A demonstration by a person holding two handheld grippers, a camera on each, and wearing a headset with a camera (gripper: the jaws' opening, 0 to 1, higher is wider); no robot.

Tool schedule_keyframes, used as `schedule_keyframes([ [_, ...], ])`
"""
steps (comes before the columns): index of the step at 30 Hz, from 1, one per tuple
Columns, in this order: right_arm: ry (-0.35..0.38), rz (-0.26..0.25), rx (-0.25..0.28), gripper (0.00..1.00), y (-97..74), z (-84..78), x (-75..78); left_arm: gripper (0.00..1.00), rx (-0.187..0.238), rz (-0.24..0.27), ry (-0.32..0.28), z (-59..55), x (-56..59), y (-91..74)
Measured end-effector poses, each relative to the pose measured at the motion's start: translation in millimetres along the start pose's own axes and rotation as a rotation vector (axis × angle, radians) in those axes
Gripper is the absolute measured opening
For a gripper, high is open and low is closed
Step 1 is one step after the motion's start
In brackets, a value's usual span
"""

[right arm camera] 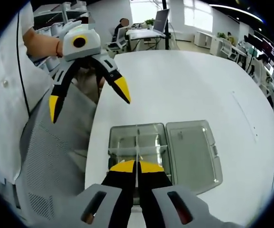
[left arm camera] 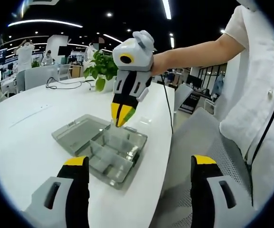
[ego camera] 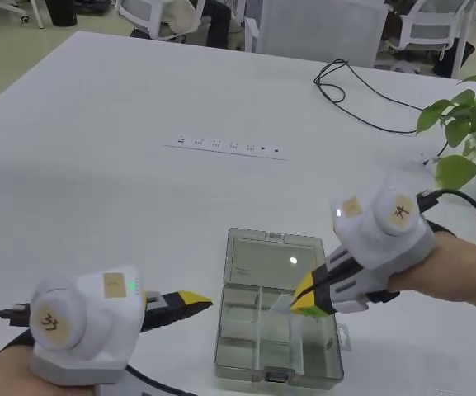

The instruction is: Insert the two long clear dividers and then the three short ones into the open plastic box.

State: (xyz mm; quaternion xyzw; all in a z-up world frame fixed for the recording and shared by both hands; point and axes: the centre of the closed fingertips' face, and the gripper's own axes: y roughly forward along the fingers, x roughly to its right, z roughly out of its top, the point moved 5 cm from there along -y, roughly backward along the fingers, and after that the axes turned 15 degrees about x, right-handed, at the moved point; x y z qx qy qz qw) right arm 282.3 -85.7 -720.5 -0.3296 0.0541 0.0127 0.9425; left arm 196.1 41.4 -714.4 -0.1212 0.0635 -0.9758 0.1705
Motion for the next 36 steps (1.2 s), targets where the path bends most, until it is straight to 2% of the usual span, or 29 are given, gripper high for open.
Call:
schedule_keyframes([
  [8,-0.016,0.002,-0.007,0.03,2.7,-3.7,-0.9,0.9,0.002,0.0,-0.006,-0.6,1.1,0.7],
  [16,-0.08,0.004,-0.002,0.03,8.6,-3.8,-5.2,0.89,0.002,-0.002,-0.01,-2.0,2.9,0.5],
  [25,-0.082,-0.004,0.002,0.03,14.4,-4.7,-4.1,0.89,0.001,-0.004,-0.012,-2.0,3.2,1.2],
  [36,-0.088,0.005,-0.063,0.03,32.2,-14.9,-2.5,0.9,0.001,-0.007,-0.01,-2.4,3.1,1.0],
])
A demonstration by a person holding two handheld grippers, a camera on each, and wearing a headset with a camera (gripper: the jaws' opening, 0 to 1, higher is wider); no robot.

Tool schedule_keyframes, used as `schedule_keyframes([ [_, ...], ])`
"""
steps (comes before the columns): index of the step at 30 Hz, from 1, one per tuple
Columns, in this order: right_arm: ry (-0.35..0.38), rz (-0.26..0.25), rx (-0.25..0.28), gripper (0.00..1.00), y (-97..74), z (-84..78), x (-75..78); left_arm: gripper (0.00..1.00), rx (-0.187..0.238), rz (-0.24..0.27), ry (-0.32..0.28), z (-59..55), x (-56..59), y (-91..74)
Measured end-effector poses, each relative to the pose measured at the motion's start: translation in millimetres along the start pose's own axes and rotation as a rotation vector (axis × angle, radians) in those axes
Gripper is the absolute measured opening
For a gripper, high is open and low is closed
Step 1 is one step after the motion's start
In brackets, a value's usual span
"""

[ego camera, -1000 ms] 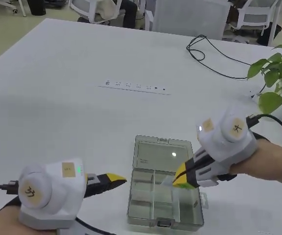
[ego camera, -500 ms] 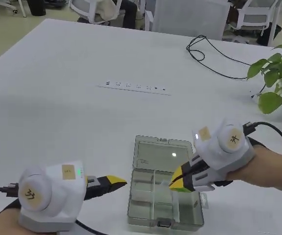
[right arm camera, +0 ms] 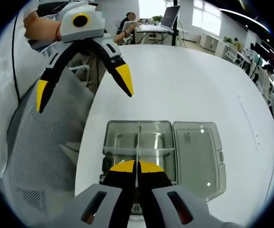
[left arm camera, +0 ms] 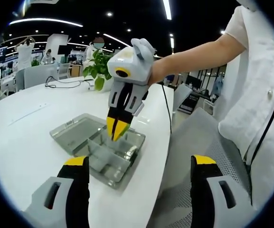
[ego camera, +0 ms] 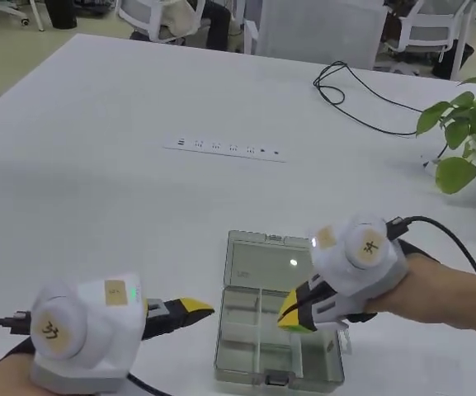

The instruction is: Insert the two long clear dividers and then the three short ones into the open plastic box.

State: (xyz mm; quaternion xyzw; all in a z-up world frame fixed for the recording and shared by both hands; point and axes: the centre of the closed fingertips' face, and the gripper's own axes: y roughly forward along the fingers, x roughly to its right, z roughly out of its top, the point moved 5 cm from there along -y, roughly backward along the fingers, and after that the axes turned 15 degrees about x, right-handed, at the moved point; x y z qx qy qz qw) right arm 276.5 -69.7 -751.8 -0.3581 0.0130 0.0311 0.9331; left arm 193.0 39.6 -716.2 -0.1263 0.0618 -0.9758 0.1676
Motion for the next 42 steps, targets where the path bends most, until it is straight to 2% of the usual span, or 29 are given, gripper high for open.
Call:
schedule_keyframes([
  [11,-0.017,0.011,-0.083,0.03,15.3,-12.0,-0.3,0.9,-0.002,-0.002,-0.002,-1.6,-0.5,-0.1],
  [15,-0.019,0.013,-0.096,0.03,16.4,-13.2,-0.4,0.9,-0.002,-0.001,-0.003,-1.6,-0.9,-0.3],
  [39,-0.028,-0.008,-0.102,0.03,18.1,-17.0,-0.8,0.89,-0.004,-0.003,0.003,-0.4,0.9,0.0],
  [42,-0.021,-0.014,-0.091,0.09,17.6,-16.6,-1.2,0.9,-0.003,-0.002,0.002,0.4,1.3,-0.4],
])
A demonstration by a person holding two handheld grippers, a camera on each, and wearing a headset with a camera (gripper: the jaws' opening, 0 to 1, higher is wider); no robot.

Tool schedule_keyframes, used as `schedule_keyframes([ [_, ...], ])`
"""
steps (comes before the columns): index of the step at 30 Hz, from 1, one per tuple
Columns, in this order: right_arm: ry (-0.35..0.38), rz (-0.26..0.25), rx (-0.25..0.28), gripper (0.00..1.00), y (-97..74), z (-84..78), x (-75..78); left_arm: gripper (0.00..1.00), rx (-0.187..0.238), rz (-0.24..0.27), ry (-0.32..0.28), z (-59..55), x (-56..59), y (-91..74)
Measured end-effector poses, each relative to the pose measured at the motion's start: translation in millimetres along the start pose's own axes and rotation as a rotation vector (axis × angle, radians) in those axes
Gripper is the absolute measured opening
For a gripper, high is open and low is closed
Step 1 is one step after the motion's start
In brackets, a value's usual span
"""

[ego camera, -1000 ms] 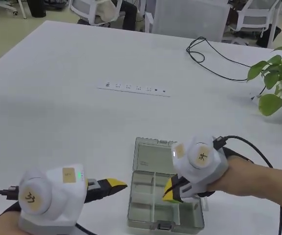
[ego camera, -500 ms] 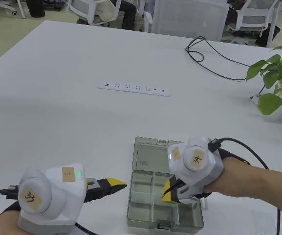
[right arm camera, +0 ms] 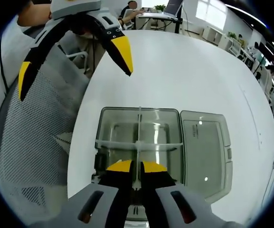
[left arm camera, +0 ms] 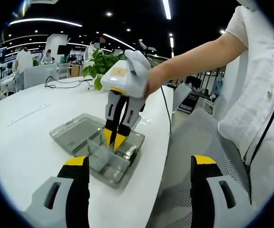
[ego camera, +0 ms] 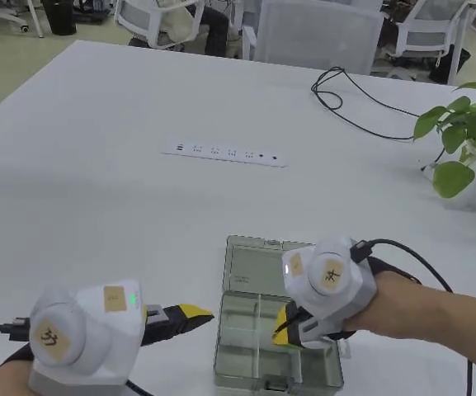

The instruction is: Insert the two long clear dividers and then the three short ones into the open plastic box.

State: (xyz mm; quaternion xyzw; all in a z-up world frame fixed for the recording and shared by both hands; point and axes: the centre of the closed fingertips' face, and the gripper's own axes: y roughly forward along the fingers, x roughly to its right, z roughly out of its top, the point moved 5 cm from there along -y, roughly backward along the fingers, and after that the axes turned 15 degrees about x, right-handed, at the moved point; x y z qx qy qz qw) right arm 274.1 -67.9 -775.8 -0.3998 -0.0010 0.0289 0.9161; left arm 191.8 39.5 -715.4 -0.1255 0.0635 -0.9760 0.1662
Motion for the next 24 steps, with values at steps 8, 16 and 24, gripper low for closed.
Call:
schedule_keyframes([
  [8,0.045,-0.03,0.066,0.17,-17.6,6.7,0.5,0.91,-0.005,0.006,0.002,-1.3,-0.5,-1.6],
  [16,0.062,-0.061,0.12,0.29,-41.6,8.1,-3.1,0.94,-0.015,0.015,0.007,-3.7,-1.1,-3.5],
  [24,0.074,-0.088,0.132,0.42,-70.6,-5.7,-8.8,0.95,-0.017,0.026,0.002,-4.6,-2.8,-5.5],
])
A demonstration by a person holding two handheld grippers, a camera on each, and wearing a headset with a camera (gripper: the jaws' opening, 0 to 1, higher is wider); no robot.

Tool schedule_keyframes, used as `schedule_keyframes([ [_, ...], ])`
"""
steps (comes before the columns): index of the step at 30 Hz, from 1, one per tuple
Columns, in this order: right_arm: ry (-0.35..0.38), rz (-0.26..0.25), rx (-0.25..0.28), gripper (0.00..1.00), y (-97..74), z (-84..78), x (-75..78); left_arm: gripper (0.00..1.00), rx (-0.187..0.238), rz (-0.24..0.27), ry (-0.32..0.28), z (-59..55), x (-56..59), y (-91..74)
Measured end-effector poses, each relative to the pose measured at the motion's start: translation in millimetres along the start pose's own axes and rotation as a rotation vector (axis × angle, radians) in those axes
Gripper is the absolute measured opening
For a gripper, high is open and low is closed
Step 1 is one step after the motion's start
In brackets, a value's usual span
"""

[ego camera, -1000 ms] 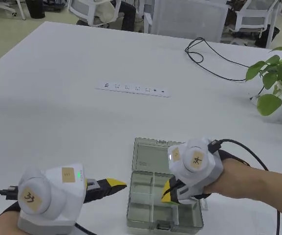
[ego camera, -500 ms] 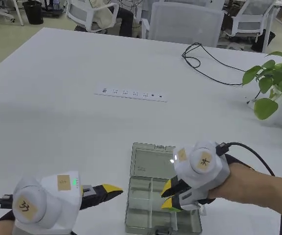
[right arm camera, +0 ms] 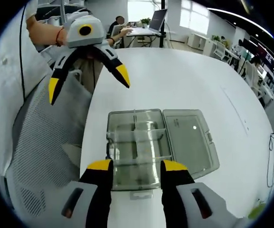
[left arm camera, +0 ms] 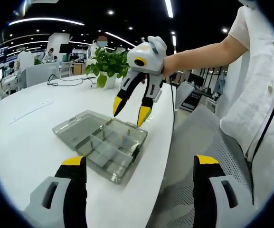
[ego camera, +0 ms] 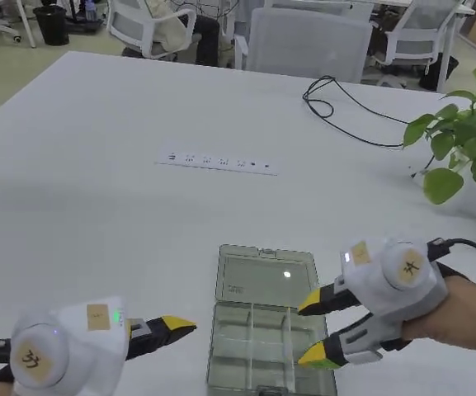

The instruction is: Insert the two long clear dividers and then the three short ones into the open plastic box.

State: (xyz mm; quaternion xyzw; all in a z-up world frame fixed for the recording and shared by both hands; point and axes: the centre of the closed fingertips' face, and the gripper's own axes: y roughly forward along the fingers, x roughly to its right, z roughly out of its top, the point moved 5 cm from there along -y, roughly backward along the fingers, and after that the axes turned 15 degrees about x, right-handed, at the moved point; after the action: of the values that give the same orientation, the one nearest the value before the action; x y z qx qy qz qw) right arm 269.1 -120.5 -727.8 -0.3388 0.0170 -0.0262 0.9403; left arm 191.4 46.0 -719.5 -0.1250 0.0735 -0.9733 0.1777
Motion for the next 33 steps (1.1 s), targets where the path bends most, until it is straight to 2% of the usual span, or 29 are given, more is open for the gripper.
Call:
schedule_keyframes([
  [8,0.04,-0.039,-0.029,0.5,-36.0,-29.1,-2.2,0.95,0.0,0.008,-0.006,-0.9,-1.6,-2.1],
  [15,0.071,-0.067,-0.083,0.51,-62.9,-60.1,-2.8,0.95,-0.004,0.01,-0.009,-1.2,-1.4,-3.4],
  [20,0.081,-0.07,-0.121,0.51,-73.8,-80.9,-4.2,0.95,-0.005,0.016,-0.011,-2.2,-2.7,-4.8],
  [27,0.078,-0.053,-0.231,0.51,-87.4,-118.4,-6.1,0.95,-0.011,0.019,-0.013,-3.4,-2.3,-6.8],
  [33,0.072,-0.046,-0.309,0.51,-94.4,-142.6,-5.3,0.95,-0.013,0.022,-0.017,-5.0,-3.0,-7.9],
])
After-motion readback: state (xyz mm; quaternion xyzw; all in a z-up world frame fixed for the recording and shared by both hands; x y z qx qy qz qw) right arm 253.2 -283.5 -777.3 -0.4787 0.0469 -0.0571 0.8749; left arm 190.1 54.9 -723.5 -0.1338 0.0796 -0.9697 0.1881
